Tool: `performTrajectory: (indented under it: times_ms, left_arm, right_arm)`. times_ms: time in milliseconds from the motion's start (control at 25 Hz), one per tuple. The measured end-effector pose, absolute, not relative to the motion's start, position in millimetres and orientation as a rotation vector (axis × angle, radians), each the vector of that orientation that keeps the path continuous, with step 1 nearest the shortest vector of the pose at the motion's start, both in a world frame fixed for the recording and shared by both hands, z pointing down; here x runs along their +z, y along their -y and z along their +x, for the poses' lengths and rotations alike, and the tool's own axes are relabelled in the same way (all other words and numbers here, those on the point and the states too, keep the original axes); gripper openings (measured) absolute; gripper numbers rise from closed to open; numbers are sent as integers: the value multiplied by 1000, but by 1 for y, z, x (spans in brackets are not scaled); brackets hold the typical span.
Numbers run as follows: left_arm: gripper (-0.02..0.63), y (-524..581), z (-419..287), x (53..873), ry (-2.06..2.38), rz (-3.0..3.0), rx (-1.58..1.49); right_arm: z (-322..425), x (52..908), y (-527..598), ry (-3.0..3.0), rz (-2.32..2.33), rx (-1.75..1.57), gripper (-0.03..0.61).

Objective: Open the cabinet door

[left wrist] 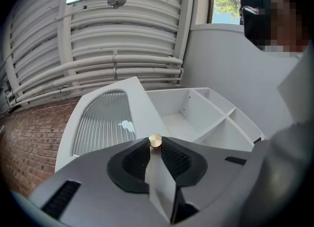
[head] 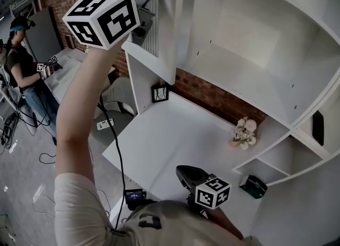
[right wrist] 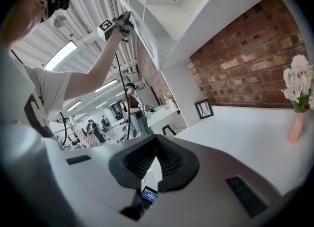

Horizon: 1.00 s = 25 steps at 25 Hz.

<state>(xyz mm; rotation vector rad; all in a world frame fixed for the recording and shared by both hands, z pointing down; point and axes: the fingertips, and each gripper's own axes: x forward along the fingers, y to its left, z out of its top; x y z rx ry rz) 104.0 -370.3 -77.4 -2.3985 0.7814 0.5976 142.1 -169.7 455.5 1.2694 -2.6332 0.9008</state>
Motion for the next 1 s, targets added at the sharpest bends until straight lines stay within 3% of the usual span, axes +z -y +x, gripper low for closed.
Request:
performTrajectory:
  times_ms: [1000]
  left_arm:
    - [83, 342, 48, -79, -717, -2412, 577]
  right_arm:
    - [126, 448, 174, 2651, 1270, 865, 21]
